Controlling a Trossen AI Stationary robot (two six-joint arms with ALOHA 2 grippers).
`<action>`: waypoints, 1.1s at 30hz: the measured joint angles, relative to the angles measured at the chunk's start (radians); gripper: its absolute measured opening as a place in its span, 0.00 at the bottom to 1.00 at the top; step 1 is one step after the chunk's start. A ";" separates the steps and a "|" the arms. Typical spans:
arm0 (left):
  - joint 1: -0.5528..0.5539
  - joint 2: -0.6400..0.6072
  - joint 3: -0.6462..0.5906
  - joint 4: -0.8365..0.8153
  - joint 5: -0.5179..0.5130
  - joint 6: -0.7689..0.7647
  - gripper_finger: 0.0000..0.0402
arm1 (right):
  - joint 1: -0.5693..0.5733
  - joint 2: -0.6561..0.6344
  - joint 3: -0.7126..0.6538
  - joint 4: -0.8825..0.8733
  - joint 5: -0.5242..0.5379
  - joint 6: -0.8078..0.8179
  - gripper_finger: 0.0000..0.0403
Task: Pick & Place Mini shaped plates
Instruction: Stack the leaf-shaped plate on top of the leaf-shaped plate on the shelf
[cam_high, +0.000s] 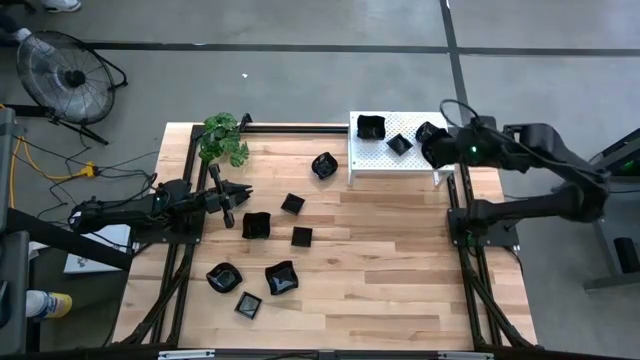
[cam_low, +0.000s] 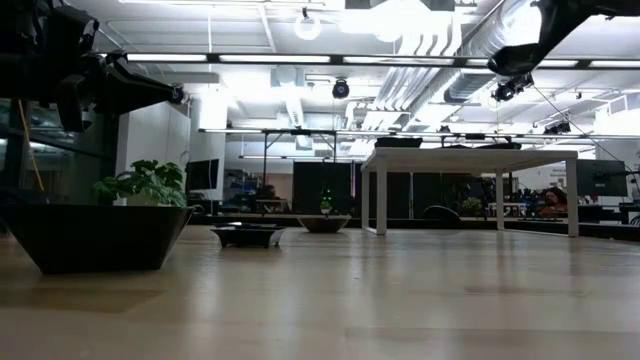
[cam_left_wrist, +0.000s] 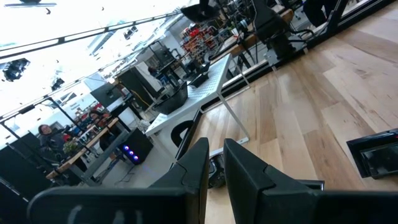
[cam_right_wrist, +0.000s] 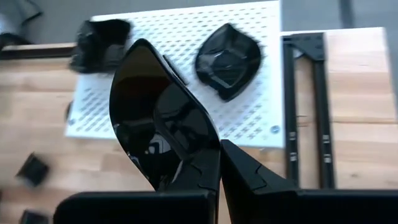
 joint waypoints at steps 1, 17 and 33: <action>0.000 0.000 0.000 0.000 0.000 0.000 0.11 | -0.038 0.004 0.000 0.002 -0.011 -0.029 0.01; 0.000 0.000 0.000 0.000 0.000 0.000 0.11 | -0.516 0.188 0.000 0.207 -0.237 -0.402 0.01; 0.000 0.000 0.000 0.000 0.000 0.000 0.11 | -0.655 0.319 0.002 0.217 -0.280 -0.490 0.00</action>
